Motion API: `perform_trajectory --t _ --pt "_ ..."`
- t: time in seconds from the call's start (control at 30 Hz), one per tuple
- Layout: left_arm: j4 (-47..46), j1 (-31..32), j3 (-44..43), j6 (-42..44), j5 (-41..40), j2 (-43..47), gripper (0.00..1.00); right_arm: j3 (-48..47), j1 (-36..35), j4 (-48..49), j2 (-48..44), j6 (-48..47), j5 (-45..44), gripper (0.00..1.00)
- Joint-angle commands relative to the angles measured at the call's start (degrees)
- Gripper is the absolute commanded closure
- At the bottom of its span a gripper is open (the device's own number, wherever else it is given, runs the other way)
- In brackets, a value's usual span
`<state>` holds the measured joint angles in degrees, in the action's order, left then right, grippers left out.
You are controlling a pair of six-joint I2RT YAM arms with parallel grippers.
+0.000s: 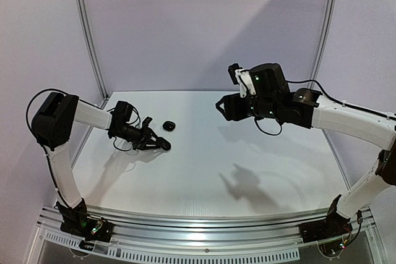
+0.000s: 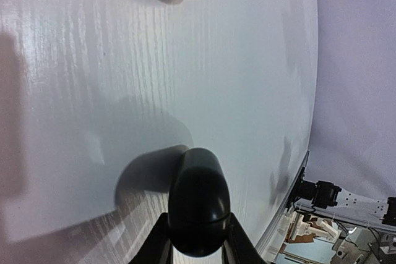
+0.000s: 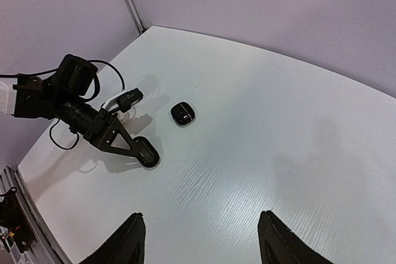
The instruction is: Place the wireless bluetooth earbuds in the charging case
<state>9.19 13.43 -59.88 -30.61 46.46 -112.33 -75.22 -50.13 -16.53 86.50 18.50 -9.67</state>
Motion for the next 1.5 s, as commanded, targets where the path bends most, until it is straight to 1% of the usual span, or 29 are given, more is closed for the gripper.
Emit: perform_trajectory --t 0.0,0.07,0.13,0.33,0.43,0.47,0.5,0.67,0.7,0.73,0.8,0.87,0.9,0.97,1.0,1.07,1.1,1.13,1.17,1.23,1.27,1.3,1.33,1.4,1.47 --pt "2.44 -1.37 -1.23 -3.21 0.90 -2.74 0.84 1.61 0.24 1.88 0.81 2.83 0.78 0.37" --pt "3.33 -1.41 -1.58 -3.09 0.54 -3.01 0.65 1.87 0.24 2.20 0.52 3.43 0.49 0.37" --pt "4.37 -1.52 -1.84 -2.69 -0.24 -2.74 0.51 2.00 0.29 2.45 0.28 3.85 0.44 0.36" --pt "10.49 -1.57 -3.17 -2.33 -4.94 -2.59 0.23 0.65 0.27 1.76 0.37 3.52 0.20 0.35" --pt "16.85 -1.61 -5.38 -2.05 -10.46 -1.76 0.04 -0.58 0.65 0.07 0.63 3.02 -1.07 0.34" --pt "19.29 -1.57 -6.34 -1.78 -12.40 -1.28 0.01 -1.15 1.64 -1.90 0.94 3.42 -1.38 0.32" --pt "21.49 -1.57 -7.25 -1.35 -14.02 -0.81 0.01 -1.88 3.10 -3.58 1.21 5.21 -1.51 0.31" --pt "31.56 -1.40 -12.70 -0.36 -19.92 3.44 0.01 -0.36 13.20 -9.18 3.22 15.63 -0.73 0.15" --pt "34.28 -1.39 -14.07 -0.21 -20.80 4.64 0.01 0.62 15.34 -9.67 3.23 17.35 -0.33 0.03" --pt "36.19 -1.39 -15.35 0.09 -21.34 6.04 0.01 1.72 17.83 -10.22 3.17 18.17 -0.05 0.01" --pt "38.78 -1.44 -17.72 1.02 -21.81 9.21 0.01 4.78 23.40 -10.90 2.57 20.41 1.23 0.01" --pt "38.49 -1.43 -18.75 2.90 -22.19 13.72 0.01 9.57 29.79 -10.30 0.46 24.20 3.37 0.01" --pt "37.22 -1.44 -18.38 4.43 -23.07 16.47 0.01 12.51 32.65 -9.06 -0.84 25.84 2.78 0.01" --pt "33.01 -1.50 -15.35 8.40 -26.73 22.70 0.01 19.68 36.54 -4.74 -5.20 26.73 -0.83 0.01" --pt "30.05 -1.48 -12.64 10.88 -29.49 26.04 0.01 23.41 38.29 -1.95 -9.21 26.97 -2.51 0.01" --pt "20.97 -1.68 -4.71 15.08 -35.68 34.96 0.01 31.11 40.61 4.70 -15.52 26.23 -6.70 0.01" --pt "15.76 -1.80 -0.12 17.01 -37.35 39.46 0.01 35.19 40.75 8.11 -20.49 25.09 -9.92 0.01" --pt "9.30 -1.91 5.41 18.39 -38.16 44.59 0.01 39.60 40.76 12.38 -23.59 23.07 -12.39 0.01" --pt "3.47 -1.92 10.88 19.03 -39.22 49.43 0.01 43.88 40.75 18.02 -27.72 20.61 -14.65 0.01" --pt "-6.94 -2.06 22.06 17.94 -43.05 57.30 0.01 52.41 40.74 25.90 -35.60 19.16 -17.93 0.01" --pt "-11.79 -2.09 25.83 17.08 -44.93 59.98 0.01 56.71 40.73 30.03 -38.31 18.40 -17.98 0.01" --pt "-14.73 -2.09 28.63 16.85 -46.08 61.69 0.01 60.28 40.77 33.26 -41.45 16.11 -17.34 0.01" --pt "-16.75 -2.09 30.76 17.43 -47.73 62.04 0.01 63.66 40.75 35.06 -44.55 14.76 -17.26 0.01" --pt "-20.25 -2.85 34.46 19.35 -49.54 61.77 0.01 64.66 40.75 32.40 -47.84 16.35 -20.24 0.01" --pt "-25.02 -5.80 38.54 21.67 -45.59 63.12 0.01 63.77 40.72 28.99 -50.35 15.77 -19.97 0.01"
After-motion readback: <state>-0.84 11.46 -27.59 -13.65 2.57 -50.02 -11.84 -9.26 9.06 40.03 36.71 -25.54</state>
